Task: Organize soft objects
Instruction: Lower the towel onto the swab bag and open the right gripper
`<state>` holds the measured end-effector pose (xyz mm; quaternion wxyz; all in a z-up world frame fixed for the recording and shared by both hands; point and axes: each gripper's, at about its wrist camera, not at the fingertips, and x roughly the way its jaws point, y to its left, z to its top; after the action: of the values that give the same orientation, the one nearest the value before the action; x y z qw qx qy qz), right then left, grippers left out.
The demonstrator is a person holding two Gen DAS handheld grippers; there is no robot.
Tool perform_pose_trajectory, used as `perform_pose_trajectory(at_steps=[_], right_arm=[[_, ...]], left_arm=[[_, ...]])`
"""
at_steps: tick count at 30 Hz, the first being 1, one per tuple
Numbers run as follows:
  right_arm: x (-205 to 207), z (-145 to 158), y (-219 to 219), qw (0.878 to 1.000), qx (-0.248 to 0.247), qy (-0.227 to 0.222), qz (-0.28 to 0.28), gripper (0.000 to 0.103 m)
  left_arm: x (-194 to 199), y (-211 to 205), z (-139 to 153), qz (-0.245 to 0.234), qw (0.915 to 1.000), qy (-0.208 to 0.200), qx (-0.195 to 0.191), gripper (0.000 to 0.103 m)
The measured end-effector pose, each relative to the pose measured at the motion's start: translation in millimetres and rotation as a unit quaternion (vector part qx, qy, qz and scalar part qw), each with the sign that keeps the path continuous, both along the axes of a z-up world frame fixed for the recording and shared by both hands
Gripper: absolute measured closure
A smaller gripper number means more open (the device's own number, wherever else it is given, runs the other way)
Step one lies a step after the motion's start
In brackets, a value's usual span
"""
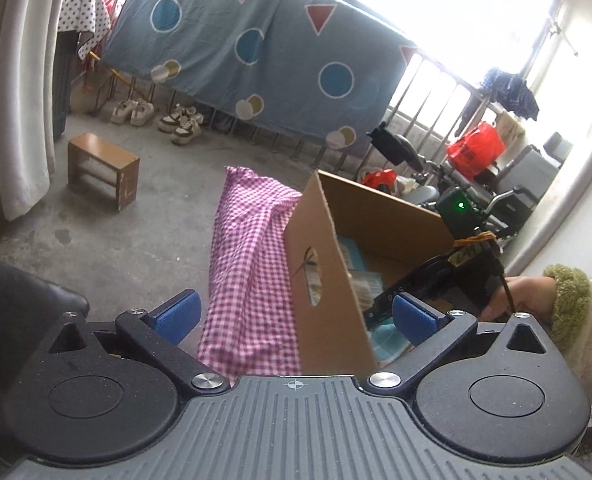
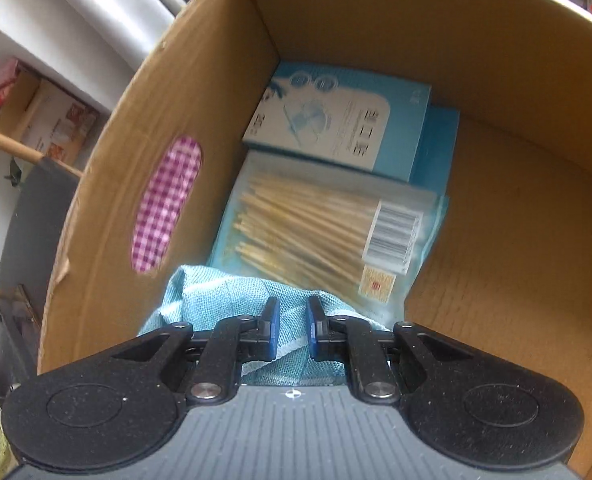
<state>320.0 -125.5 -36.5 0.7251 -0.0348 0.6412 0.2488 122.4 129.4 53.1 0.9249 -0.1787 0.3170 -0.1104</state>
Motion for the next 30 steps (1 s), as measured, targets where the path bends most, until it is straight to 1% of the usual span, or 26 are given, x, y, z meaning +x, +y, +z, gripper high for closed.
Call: perform_pose_trajectory(at_steps=[4,8,10,13,16,19,21,22,24,27,30], right_arm=[[-8,0,-1,1.000,-0.019,0.011,0.005,0.088],[-9,0,-3,1.000,-0.024,0.019,-0.005,0.088],[-8,7,0,1.000,-0.025,0.007,-0.006,0.088],[-12,25,2,1.000,0.000,-0.023,0.000,0.088],[-17,33,10,0.999,0.027,-0.035,0.009,0.088],[-24,18,23,0.999,0.019,-0.024,0.024,0.088],[-24,6,34,0.999,0.001,-0.022,0.037,0.088],[-25,3,37,0.999,-0.005,-0.030,0.041,0.088],[-29,15,36,0.999,-0.003,-0.038,0.037,0.088],[-34,35,23,0.998,0.022,-0.047,0.024,0.088],[-43,51,5,0.998,0.049,-0.038,0.025,0.087]], left_arm=[[-6,17,-10,0.014,0.9998,0.012,-0.009,0.001],[-11,28,-19,0.026,0.9993,0.020,-0.016,0.001],[-15,31,-23,0.028,0.9993,0.017,-0.017,0.000],[-23,30,-25,0.017,0.9997,0.008,-0.012,0.000],[-30,21,-27,-0.003,1.0000,0.002,0.008,0.000],[-37,8,-30,-0.024,0.9994,0.001,0.024,0.000],[-40,0,-32,-0.036,0.9990,0.004,0.024,0.000],[-41,-3,-34,-0.041,0.9989,0.006,0.022,0.000],[-45,-9,-35,-0.051,0.9984,0.007,0.021,0.000],[-49,-18,-36,-0.057,0.9978,0.008,0.031,0.000],[-53,-23,-38,-0.058,0.9972,0.006,0.047,0.000]])
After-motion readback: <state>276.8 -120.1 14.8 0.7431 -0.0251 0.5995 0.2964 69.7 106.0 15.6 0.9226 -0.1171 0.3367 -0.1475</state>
